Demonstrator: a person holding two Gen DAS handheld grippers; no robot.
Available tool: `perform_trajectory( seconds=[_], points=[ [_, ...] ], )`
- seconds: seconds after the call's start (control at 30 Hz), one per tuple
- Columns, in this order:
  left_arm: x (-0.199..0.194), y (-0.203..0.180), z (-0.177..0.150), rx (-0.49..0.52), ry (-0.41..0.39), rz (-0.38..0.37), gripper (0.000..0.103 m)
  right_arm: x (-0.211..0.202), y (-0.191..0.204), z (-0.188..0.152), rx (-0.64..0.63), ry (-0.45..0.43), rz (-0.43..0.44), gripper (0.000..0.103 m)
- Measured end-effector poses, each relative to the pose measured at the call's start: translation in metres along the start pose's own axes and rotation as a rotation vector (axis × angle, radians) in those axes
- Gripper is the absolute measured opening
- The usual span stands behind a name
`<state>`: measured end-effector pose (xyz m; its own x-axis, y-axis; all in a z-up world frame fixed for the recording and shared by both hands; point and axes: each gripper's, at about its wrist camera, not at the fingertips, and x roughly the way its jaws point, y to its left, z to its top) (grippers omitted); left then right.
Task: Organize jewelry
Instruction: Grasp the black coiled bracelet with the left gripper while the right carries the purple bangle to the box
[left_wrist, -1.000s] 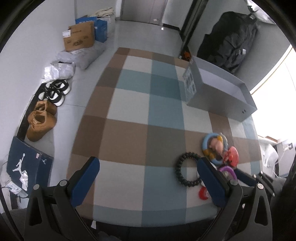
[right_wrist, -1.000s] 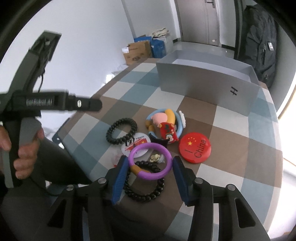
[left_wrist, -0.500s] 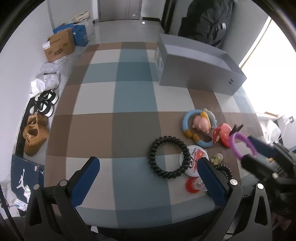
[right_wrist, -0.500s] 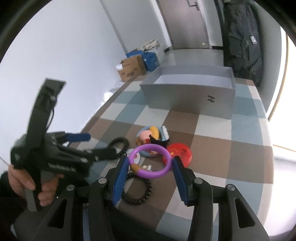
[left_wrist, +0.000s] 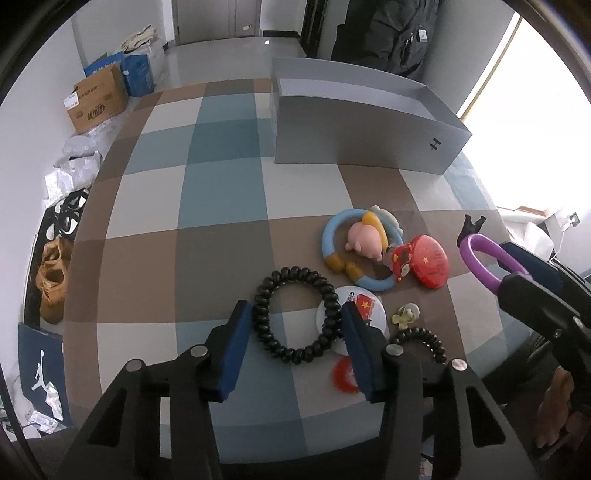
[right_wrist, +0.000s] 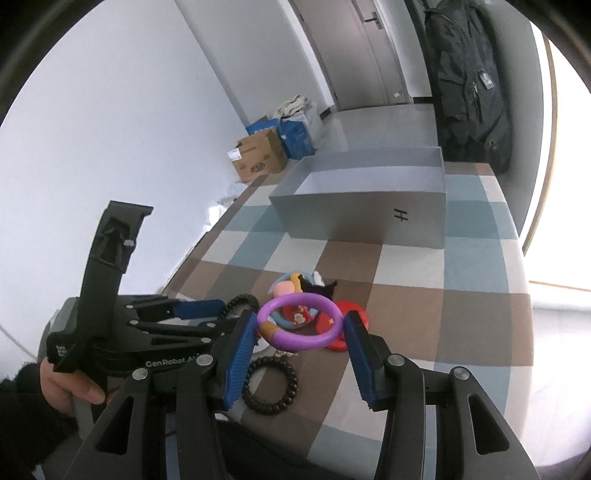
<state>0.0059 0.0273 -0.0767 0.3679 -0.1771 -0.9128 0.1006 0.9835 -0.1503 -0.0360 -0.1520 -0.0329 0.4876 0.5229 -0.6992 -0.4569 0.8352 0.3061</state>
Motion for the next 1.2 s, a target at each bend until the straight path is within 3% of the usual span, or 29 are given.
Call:
perform_trajectory(
  seconds=[0.33, 0.7, 0.97, 1.1, 1.2],
  points=[
    [-0.007, 0.015, 0.005, -0.117, 0.002, -0.104, 0.041, -0.001, -0.002, 0.011, 0.017, -0.028, 0.021, 0.047],
    [-0.041, 0.013, 0.03, -0.177, -0.095, -0.199, 0.041, 0.003, -0.01, 0.026, 0.064, -0.041, 0.049, 0.047],
    [-0.06, -0.004, 0.099, -0.121, -0.167, -0.248, 0.041, -0.011, -0.025, 0.081, 0.064, -0.123, 0.041, 0.047],
    [-0.044, -0.011, 0.135, -0.08, -0.164, -0.264, 0.041, 0.0, -0.038, 0.115, 0.048, -0.142, 0.01, 0.047],
    [-0.016, -0.012, 0.158, -0.07, -0.116, -0.286, 0.041, 0.021, -0.054, 0.132, 0.062, -0.11, -0.005, 0.047]
  ],
)
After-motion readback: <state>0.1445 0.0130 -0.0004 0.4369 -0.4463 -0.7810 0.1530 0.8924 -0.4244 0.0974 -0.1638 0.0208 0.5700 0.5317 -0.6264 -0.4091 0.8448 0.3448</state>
